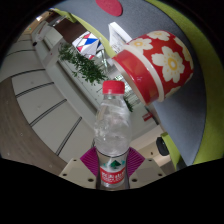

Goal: Pour water

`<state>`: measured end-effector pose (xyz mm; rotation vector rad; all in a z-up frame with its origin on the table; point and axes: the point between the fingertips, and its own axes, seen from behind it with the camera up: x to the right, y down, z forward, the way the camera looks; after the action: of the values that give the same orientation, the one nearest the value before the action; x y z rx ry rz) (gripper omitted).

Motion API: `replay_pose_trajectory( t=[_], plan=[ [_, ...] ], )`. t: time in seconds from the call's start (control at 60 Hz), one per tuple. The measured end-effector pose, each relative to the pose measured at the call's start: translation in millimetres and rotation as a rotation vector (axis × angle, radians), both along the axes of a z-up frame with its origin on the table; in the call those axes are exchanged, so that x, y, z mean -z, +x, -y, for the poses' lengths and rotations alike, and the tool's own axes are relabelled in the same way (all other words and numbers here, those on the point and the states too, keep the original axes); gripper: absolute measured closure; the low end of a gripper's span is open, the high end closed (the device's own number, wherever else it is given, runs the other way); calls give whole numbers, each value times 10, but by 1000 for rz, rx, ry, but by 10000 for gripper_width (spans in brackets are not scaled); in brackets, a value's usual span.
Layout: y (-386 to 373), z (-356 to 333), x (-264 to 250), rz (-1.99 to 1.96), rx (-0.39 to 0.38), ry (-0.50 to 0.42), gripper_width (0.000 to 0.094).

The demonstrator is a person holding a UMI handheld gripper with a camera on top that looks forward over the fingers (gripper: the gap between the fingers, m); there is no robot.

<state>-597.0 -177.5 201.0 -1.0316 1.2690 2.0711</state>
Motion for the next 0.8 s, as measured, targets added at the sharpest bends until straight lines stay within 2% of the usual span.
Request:
replay_pose_trajectory(
  t=[0.2,0.233,0.317,0.383,0.45,0.583,0.683,0.8],
  plan=[
    [-84,-24,-45,-21,-41,-10,618],
    [-93,183,-66,-10,-46,-6,617],
    [-103,113,-175,109,-47,34,623],
    [-95,201,-321,310,-27,103,619],
    [13,252,-533,567,31,208,619],
    [563,303,-863,1136,252,390,618],
    [1077,180,-1034,1450,384,424,616],
    [1636,-123,-774,1764,464,400,618]
  ],
)
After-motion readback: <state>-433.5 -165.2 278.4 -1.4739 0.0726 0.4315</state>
